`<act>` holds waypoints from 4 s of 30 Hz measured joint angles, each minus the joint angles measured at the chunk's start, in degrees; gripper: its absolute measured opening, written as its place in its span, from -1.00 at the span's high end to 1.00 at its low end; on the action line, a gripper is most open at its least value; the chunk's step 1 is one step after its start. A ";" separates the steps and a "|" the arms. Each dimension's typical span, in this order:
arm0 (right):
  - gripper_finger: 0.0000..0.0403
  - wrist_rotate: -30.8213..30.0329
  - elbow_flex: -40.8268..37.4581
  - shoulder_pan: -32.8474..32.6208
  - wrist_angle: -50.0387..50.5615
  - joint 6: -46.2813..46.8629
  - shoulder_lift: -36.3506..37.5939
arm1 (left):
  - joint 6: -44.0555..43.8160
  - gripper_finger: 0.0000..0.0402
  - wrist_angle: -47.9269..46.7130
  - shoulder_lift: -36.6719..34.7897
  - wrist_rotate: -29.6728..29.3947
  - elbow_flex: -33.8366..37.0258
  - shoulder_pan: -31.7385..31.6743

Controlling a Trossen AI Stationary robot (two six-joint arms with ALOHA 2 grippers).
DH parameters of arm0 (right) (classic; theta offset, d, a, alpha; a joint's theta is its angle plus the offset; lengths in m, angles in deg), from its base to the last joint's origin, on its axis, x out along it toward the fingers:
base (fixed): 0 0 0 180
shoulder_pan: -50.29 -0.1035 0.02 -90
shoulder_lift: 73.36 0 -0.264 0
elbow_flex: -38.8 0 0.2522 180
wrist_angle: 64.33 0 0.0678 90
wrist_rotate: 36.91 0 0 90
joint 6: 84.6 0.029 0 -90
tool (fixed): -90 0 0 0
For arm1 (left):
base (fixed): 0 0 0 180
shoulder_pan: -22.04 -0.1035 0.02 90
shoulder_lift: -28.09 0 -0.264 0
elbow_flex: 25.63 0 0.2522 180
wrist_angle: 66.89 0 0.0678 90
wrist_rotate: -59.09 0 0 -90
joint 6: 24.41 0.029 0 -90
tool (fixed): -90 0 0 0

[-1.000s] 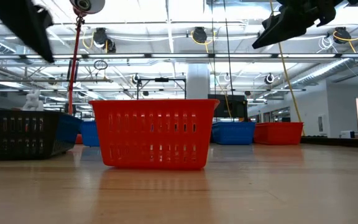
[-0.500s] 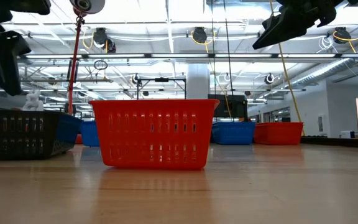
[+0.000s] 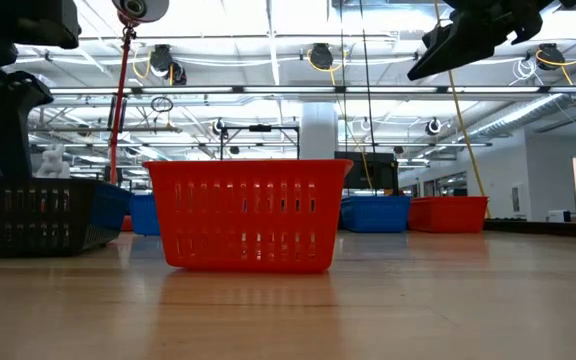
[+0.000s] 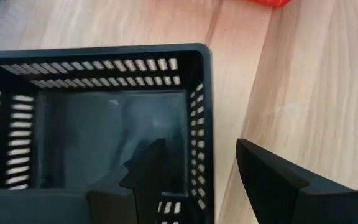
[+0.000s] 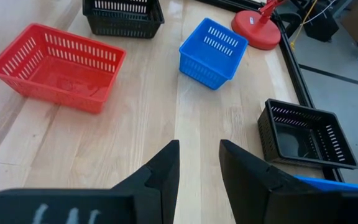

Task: Stack baskets by color
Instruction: Stack the bottom black basket on top of the top black basket

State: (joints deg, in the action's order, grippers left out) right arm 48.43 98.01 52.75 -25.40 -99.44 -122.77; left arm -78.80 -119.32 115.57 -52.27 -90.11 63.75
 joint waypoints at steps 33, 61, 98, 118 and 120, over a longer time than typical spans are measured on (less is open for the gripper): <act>0.46 0.22 0.00 0.02 0.40 -0.86 -0.02 | 19.07 0.97 -30.69 2.51 4.18 -29.42 -1.79; 0.46 0.00 0.00 0.07 3.63 -1.71 0.00 | 89.03 0.97 5.71 4.09 6.36 -34.79 -49.12; 0.46 -0.04 0.00 0.07 5.52 -2.36 0.02 | 87.66 0.93 12.94 25.51 13.64 -35.15 -62.84; 0.46 -0.04 0.00 0.07 5.51 -2.27 0.01 | 78.81 0.22 15.30 25.96 11.86 -35.19 -62.66; 0.46 -0.04 0.00 0.07 5.19 -2.22 0.00 | 77.64 0.13 14.70 24.75 11.89 -35.19 -62.39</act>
State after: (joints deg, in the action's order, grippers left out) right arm 48.38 98.01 52.82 -20.21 -101.66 -122.77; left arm -1.16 -104.61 140.33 -40.38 -125.30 1.36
